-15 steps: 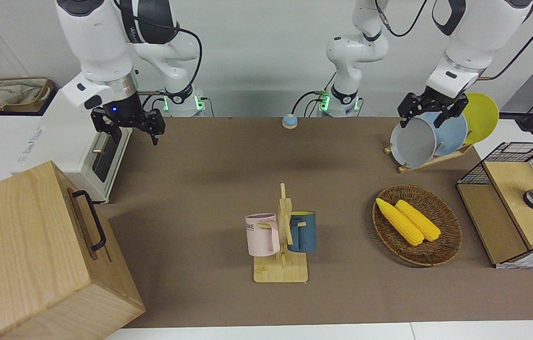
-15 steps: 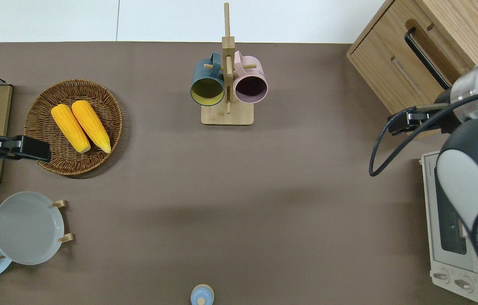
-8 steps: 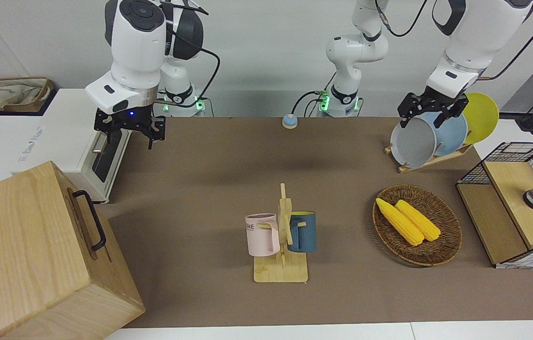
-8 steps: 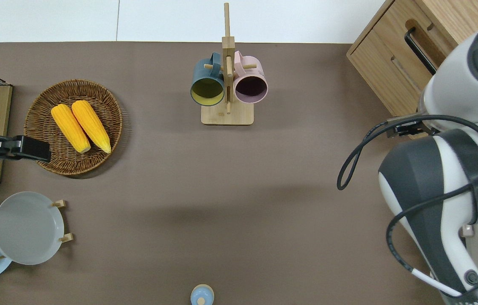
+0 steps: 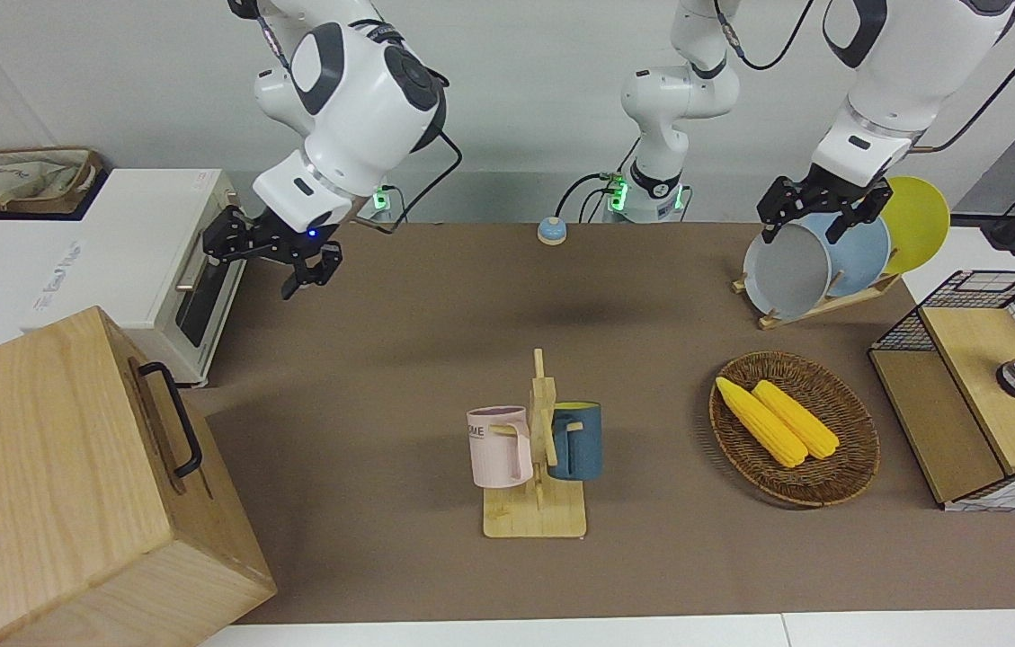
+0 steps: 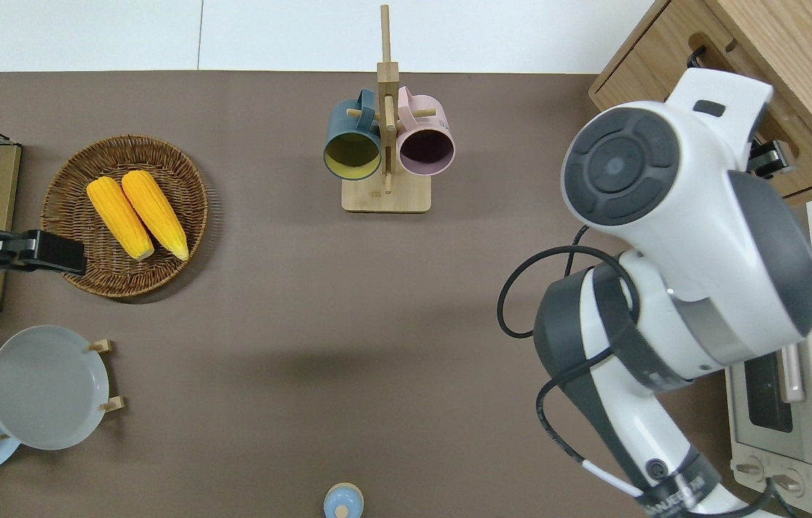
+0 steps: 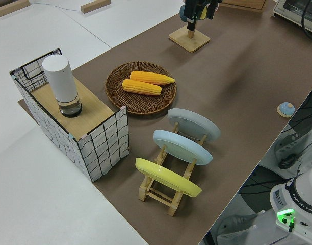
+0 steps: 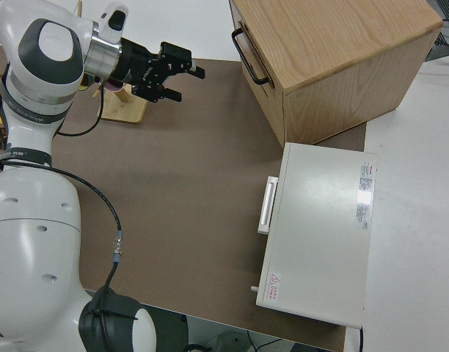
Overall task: Slide drawer open with right arm
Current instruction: 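Reach the right gripper up to the black drawer handle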
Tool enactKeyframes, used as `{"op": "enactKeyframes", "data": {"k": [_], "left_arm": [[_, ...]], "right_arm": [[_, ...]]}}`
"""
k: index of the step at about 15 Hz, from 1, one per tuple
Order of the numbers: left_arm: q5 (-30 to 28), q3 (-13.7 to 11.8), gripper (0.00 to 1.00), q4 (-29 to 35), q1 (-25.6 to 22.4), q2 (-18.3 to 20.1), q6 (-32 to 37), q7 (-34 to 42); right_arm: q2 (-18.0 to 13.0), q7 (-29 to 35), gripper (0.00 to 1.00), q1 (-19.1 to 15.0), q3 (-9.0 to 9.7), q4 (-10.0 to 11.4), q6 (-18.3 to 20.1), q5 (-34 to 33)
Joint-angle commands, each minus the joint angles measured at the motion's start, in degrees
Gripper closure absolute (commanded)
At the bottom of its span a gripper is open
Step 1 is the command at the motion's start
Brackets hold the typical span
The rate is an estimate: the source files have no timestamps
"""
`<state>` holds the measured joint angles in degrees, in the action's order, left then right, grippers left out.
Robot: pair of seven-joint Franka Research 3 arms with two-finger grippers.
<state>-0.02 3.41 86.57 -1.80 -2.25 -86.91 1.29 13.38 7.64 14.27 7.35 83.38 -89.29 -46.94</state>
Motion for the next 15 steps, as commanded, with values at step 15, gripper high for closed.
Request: {"op": "enactKeyframes", "data": {"k": [15], "left_arm": [[0.98,0.37,0.01,-1.49,-0.22,-0.65,1.13,0.56]], "right_arm": [[8.76,14.68,0.013,-0.47,-0.40,10.22,-12.31,-37.51]]}}
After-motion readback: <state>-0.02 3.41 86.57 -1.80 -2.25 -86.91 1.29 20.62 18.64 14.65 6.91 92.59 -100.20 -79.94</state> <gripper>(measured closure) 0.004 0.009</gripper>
